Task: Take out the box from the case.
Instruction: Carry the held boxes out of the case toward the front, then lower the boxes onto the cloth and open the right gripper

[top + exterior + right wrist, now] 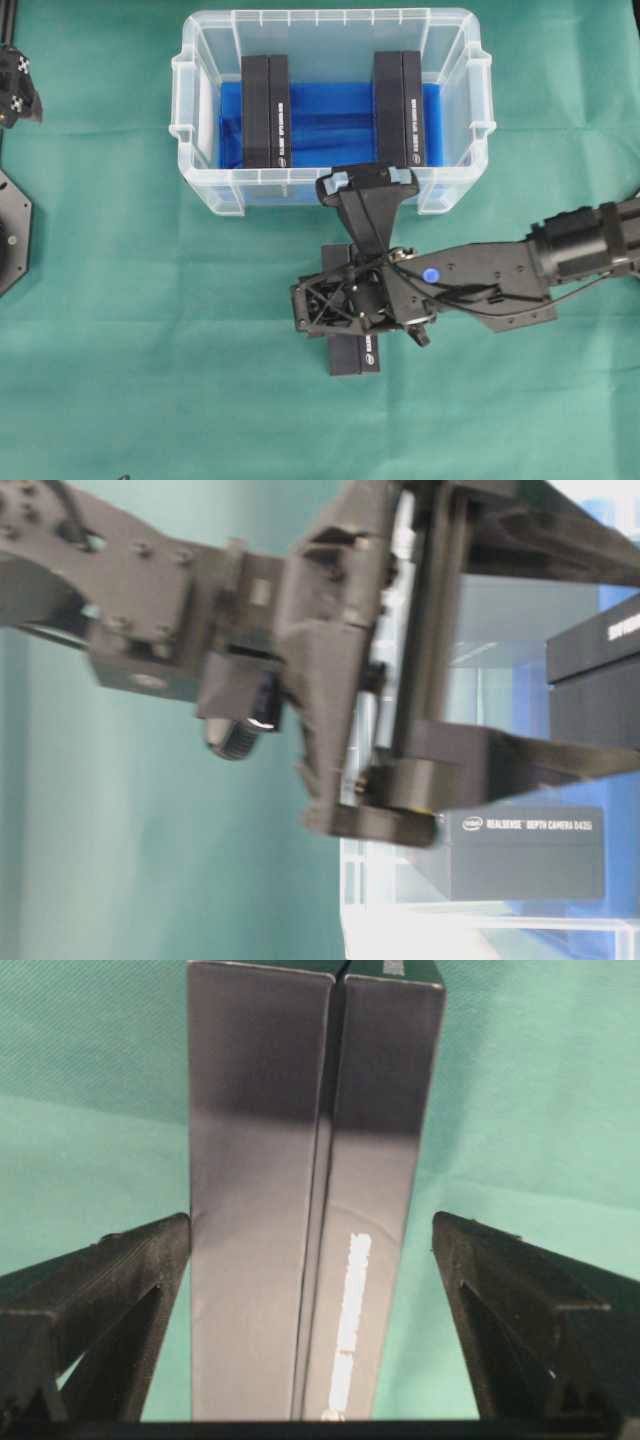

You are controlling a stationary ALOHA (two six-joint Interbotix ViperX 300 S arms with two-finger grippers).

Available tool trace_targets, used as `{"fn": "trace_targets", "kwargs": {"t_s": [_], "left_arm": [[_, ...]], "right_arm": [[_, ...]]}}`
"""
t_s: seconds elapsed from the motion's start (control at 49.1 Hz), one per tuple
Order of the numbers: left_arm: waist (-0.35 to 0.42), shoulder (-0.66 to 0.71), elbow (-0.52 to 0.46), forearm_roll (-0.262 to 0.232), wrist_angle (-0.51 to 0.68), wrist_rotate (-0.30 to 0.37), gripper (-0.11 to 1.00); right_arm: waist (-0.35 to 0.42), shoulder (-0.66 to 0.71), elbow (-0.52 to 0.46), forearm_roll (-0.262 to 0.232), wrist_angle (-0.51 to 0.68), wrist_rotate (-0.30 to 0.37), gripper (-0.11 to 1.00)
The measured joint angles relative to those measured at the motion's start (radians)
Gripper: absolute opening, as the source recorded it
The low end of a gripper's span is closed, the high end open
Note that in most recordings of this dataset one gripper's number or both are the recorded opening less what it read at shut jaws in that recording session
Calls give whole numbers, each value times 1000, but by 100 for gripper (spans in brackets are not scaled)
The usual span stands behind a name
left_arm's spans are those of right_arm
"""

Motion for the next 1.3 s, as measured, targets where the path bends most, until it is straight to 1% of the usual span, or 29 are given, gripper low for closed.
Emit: {"fn": "trace_targets", "kwargs": {"t_s": [0.122, 0.265, 0.387, 0.488, 0.875, 1.018, 1.099, 1.302], "left_arm": [[-2, 2, -2, 0, 0, 0, 92], [-2, 5, 0, 0, 0, 0, 92], [0, 3, 0, 0, 0, 0, 92], [0, 5, 0, -2, 0, 0, 92], [0, 5, 0, -2, 3, 2, 92], [0, 0, 0, -2, 3, 0, 92], [0, -3, 0, -2, 5, 0, 92], [0, -8, 0, -2, 6, 0, 92]], "right_arm": [[0, -37, -43, -25, 104, -5, 93], [-3, -66, -126, -49, 215, -14, 93], [-6, -74, -192, -54, 270, -32, 93], [-5, -74, -222, -54, 285, -41, 93], [-5, -74, -227, -54, 290, -43, 93], [-3, -80, -224, -43, 295, -46, 93], [2, -107, -202, -38, 308, -48, 93], [20, -216, -104, -29, 348, -31, 93]]}}
